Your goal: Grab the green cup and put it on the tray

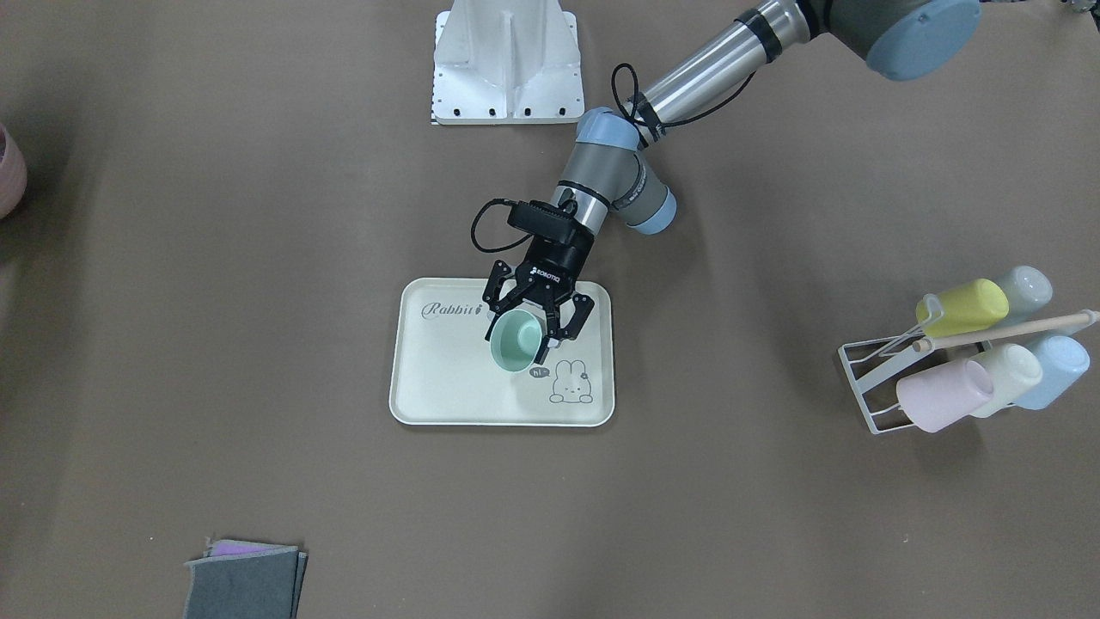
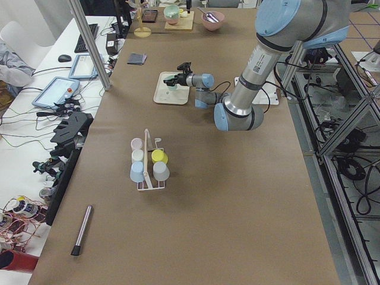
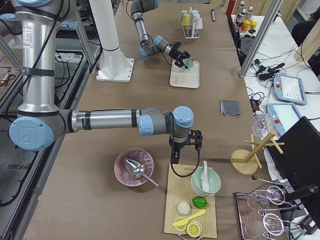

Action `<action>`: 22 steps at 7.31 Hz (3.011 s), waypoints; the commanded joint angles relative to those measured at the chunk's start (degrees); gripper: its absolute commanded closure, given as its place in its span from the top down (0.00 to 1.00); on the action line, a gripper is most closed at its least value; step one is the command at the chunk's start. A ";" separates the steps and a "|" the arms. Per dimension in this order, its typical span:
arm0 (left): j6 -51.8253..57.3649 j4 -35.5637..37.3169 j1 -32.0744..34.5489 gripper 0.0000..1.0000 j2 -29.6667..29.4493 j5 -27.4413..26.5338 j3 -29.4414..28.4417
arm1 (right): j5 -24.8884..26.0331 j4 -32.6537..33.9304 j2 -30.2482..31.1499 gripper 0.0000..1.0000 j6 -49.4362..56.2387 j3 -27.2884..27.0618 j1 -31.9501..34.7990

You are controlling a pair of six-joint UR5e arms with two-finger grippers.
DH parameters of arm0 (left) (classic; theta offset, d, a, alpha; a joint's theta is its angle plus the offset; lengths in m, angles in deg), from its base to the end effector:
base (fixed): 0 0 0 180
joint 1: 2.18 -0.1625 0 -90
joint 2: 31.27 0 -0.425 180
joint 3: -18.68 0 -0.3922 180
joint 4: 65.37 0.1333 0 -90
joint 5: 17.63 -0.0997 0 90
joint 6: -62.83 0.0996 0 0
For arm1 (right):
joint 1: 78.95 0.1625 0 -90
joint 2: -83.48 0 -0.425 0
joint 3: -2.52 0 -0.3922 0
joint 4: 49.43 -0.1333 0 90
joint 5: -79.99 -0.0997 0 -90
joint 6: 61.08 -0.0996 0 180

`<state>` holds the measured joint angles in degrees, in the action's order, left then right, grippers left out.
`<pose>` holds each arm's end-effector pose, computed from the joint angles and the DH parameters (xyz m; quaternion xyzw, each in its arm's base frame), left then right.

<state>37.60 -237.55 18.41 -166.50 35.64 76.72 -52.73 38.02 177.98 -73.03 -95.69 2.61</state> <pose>0.6375 -0.4455 0.2650 0.6319 0.3726 0.0241 0.6792 -0.0032 -0.4697 0.6227 -0.0143 -0.3669 0.0086 0.9301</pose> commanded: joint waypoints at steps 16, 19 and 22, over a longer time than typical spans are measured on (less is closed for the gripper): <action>-0.52 -0.27 1.91 0.97 0.31 1.41 2.33 | 0.19 0.00 4.99 1.00 0.70 -6.73 -0.97; -0.52 2.96 4.37 0.97 0.92 4.20 6.01 | 0.19 0.00 4.91 1.00 0.61 -6.73 -0.97; -4.70 21.72 11.91 0.97 5.13 14.71 19.43 | 2.20 0.00 5.08 1.00 0.17 -6.29 -0.97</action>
<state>35.91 -224.34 26.81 -163.02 44.90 90.39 -51.41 38.02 182.85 -72.73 -102.09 1.64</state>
